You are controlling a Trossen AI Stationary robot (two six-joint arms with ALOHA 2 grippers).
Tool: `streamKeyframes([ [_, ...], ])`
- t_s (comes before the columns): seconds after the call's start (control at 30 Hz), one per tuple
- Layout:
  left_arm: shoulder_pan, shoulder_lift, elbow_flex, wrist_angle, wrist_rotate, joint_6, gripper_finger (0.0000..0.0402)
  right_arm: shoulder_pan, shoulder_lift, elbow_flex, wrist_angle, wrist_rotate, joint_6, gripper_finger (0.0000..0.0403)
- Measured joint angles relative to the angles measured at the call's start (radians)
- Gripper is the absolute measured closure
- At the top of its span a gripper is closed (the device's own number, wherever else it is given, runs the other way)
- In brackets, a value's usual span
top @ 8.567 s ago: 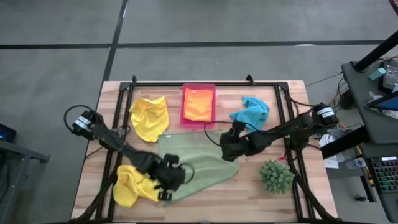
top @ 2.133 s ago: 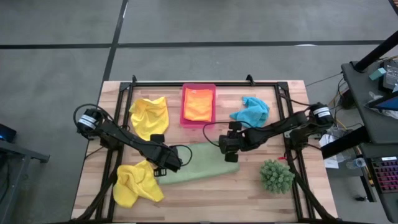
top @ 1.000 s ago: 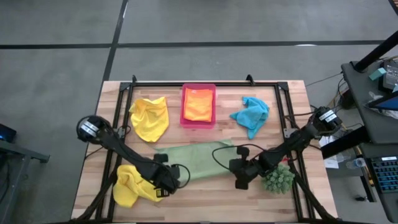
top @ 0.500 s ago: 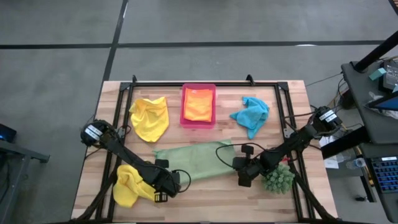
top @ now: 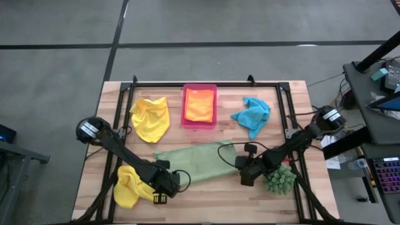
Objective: Fold microfiber towels
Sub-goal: Fold the green towel
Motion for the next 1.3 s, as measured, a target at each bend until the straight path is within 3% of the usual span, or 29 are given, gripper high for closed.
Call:
streamKeyframes([
  [0.27, 0.003, -0.061, 0.000, -0.006, 0.008, 0.002, 0.0315, -0.033, -0.016, 0.021, -0.002, -0.010, 0.055, 0.0394],
  [0.57, 0.016, -0.199, -0.051, -0.038, -0.038, -0.008, 0.0315, -0.135, -0.049, 0.020, -0.002, -0.202, 0.201, 0.0375],
  [0.73, 0.028, -0.242, -0.148, 0.072, -0.129, -0.029, 0.0318, -0.166, -0.049, 0.014, -0.002, -0.206, 0.265, 0.0320],
  [0.93, 0.033, -0.230, -0.280, 0.267, -0.133, -0.029, 0.0336, -0.191, -0.049, -0.009, 0.000, -0.149, 0.368, 0.0237],
  [1.13, 0.035, -0.214, -0.341, 0.275, -0.138, -0.078, 0.0350, -0.210, -0.049, -0.039, 0.042, -0.115, 0.430, 0.0163],
  [1.3, 0.036, -0.208, -0.357, 0.281, -0.139, -0.080, 0.0350, -0.229, -0.048, -0.073, 0.121, -0.099, 0.456, 0.0124],
])
